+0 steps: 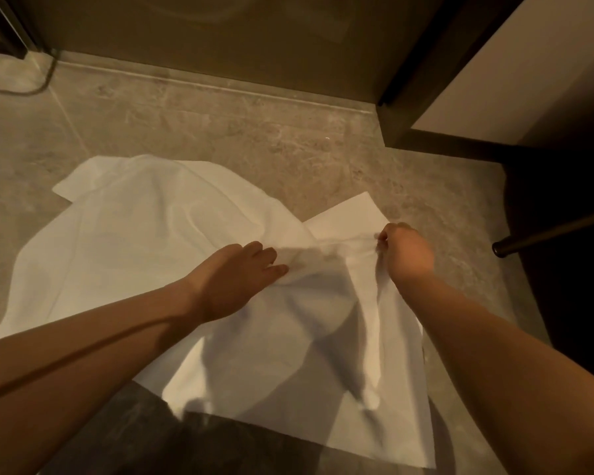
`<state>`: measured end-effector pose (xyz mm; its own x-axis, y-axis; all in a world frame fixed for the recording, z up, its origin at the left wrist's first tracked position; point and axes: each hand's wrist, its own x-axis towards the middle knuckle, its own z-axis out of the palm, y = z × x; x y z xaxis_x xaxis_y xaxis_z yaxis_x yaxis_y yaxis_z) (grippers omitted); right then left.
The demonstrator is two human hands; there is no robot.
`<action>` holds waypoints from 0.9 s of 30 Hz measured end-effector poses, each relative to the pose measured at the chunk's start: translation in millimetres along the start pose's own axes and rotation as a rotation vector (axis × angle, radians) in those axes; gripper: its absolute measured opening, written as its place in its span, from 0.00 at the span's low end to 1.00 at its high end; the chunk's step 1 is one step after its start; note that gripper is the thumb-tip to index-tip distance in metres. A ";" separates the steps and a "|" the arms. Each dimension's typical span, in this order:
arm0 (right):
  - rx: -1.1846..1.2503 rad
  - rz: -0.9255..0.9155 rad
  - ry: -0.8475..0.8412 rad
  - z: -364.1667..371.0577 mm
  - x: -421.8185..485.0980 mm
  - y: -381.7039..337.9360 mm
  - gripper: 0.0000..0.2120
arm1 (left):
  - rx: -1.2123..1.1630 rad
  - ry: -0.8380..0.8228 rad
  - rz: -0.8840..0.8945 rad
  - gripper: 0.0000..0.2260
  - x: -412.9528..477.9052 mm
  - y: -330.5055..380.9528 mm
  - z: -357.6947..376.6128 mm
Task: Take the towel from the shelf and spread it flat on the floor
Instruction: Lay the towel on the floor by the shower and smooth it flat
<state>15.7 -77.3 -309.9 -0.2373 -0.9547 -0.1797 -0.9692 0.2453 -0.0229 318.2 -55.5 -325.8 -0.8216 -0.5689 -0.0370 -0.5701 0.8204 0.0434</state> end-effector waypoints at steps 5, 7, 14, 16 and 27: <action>0.062 0.091 -0.019 -1.1 -4.6 16.0 0.09 | -0.011 -0.216 -0.048 0.23 -14.2 1.0 13.3; 0.039 0.062 -0.051 1.8 -8.4 13.2 0.10 | -0.058 -0.186 -0.074 0.21 -16.5 0.8 15.1; 0.106 -0.370 -0.131 12.9 -27.6 -31.8 0.17 | -0.266 -0.184 -0.294 0.31 -22.2 -17.9 11.7; 0.058 -0.355 -0.243 22.0 -28.4 -40.9 0.19 | -0.274 -0.335 -0.321 0.37 -29.1 -20.2 15.9; 0.015 -0.112 -0.473 50.4 -12.7 -46.6 0.36 | -0.117 -0.431 -0.427 0.35 -29.7 -17.3 27.5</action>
<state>67.1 -68.2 -356.1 -0.0718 -0.7946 -0.6029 -0.9853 0.1506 -0.0812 352.6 -51.3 -352.9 -0.4587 -0.7514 -0.4743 -0.8648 0.5001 0.0442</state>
